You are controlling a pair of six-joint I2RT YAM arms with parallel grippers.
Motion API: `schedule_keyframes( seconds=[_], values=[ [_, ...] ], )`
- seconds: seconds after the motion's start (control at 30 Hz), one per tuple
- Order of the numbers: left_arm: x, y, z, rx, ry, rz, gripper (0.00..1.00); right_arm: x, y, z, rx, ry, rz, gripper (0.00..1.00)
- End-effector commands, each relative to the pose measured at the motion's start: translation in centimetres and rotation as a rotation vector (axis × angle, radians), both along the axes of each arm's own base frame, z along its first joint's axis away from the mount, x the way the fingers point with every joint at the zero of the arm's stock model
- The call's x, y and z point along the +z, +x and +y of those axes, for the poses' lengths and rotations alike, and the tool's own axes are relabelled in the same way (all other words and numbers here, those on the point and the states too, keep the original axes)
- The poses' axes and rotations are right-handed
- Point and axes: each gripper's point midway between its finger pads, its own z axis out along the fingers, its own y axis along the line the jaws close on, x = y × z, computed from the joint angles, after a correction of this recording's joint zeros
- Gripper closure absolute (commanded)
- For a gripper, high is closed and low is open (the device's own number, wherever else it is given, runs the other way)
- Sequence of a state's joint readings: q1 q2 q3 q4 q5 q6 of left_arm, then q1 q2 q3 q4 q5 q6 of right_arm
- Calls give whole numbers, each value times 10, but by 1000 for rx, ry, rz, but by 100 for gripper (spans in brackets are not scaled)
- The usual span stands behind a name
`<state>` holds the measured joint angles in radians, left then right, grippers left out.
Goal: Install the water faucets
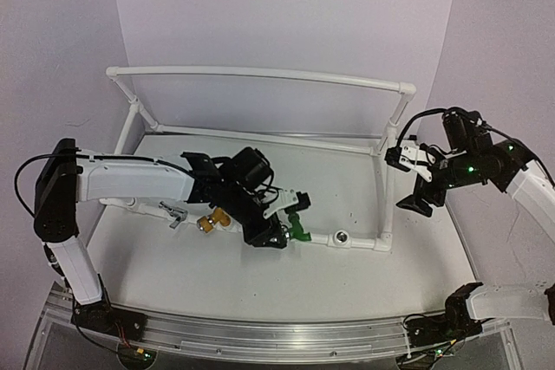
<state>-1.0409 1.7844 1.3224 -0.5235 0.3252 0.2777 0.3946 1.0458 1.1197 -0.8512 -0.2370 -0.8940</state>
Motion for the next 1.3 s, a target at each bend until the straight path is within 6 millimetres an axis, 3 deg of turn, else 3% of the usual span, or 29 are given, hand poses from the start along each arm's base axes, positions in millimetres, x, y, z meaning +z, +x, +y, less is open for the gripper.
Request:
schedule_keyframes(
  seconds=[0.0,0.13,0.3,0.47,0.7,0.87,1.03,1.27],
  values=[
    [69,-1,-15,53,-195,205,89,34,-4,-4,114,-101,-97,2],
    [96,5,-19,59,-294,348,90,75,-22,9,285,-76,-188,2],
    [126,14,-20,37,-384,495,92,107,-24,32,400,-10,-296,3],
    [140,15,-23,12,-387,587,94,99,-31,55,523,-116,-308,6],
    [142,14,-26,4,-370,659,94,93,-43,138,545,-210,-246,7],
    [144,13,-23,-10,-375,700,94,87,-46,173,552,-287,-301,9],
    [148,11,-20,-30,-384,727,94,69,-53,192,563,-341,-292,20],
    [147,5,-17,-63,-389,751,93,49,-45,204,537,-377,-259,32]
  ],
)
